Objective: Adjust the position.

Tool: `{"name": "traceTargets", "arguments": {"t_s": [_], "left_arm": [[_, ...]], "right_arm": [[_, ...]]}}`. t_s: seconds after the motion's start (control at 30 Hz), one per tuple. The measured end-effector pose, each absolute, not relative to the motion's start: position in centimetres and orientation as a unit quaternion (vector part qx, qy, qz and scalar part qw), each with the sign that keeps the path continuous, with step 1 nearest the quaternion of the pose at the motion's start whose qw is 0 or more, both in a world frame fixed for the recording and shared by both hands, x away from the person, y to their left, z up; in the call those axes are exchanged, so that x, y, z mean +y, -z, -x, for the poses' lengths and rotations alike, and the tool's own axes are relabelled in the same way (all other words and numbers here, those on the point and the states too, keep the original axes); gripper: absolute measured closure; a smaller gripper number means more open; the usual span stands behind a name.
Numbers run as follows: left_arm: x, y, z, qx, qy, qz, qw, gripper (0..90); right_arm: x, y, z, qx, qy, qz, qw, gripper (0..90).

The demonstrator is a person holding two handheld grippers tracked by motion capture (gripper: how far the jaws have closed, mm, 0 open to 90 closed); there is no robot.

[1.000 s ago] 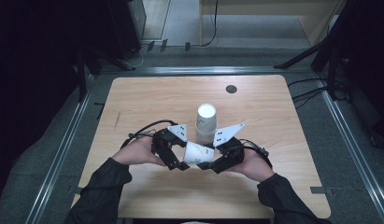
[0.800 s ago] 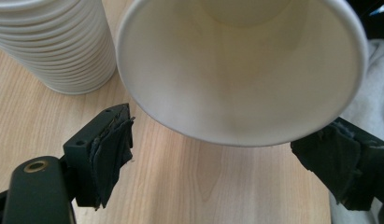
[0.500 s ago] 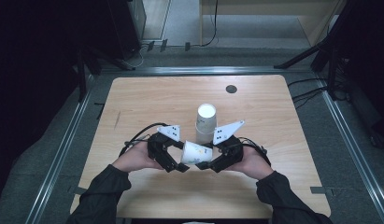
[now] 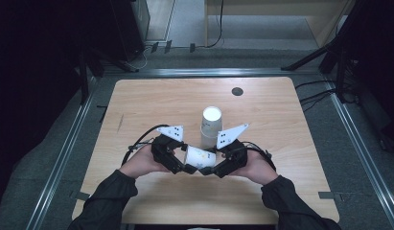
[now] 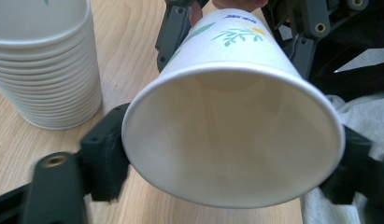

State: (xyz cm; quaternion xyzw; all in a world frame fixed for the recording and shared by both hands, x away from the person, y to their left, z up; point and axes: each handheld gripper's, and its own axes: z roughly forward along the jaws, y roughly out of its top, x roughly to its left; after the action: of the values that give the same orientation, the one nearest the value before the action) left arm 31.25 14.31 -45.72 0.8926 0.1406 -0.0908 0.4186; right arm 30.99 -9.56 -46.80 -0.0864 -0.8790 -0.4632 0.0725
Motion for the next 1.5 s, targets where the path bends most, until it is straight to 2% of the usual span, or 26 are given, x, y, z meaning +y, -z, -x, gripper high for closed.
{"name": "traceTargets", "arguments": {"t_s": [0.2,0.27,0.5,0.77,1.13,1.37,1.5], "left_arm": [[14.3,45.7,-31.3,0.138,0.092,-0.896,0.412,23.4],[14.3,45.6,-31.4,0.140,0.096,-0.900,0.402,23.3],[14.6,43.9,-31.4,0.142,0.058,-0.924,0.349,23.4],[13.8,42.4,-31.4,0.128,0.031,-0.948,0.289,23.4],[11.8,42.3,-30.7,0.094,-0.009,-0.975,0.201,23.4],[10.6,42.8,-31.1,0.104,0.013,-0.976,0.192,23.3],[10.2,43.2,-31.1,0.097,0.019,-0.977,0.190,23.2]], "right_arm": [[-9.5,46.8,-31.0,-0.880,0.462,0.088,0.073,33.3],[-9.3,47.0,-31.1,-0.882,0.454,0.095,0.086,29.4],[-9.0,47.3,-31.0,-0.893,0.434,0.097,0.069,24.4],[-8.8,47.7,-31.1,-0.898,0.427,0.099,0.048,24.4],[-8.3,48.1,-30.9,-0.896,0.432,0.096,0.038,25.1],[-7.9,48.6,-30.7,-0.898,0.429,0.091,0.034,27.5],[-7.7,48.8,-30.6,-0.900,0.424,0.092,0.037,31.9]]}}
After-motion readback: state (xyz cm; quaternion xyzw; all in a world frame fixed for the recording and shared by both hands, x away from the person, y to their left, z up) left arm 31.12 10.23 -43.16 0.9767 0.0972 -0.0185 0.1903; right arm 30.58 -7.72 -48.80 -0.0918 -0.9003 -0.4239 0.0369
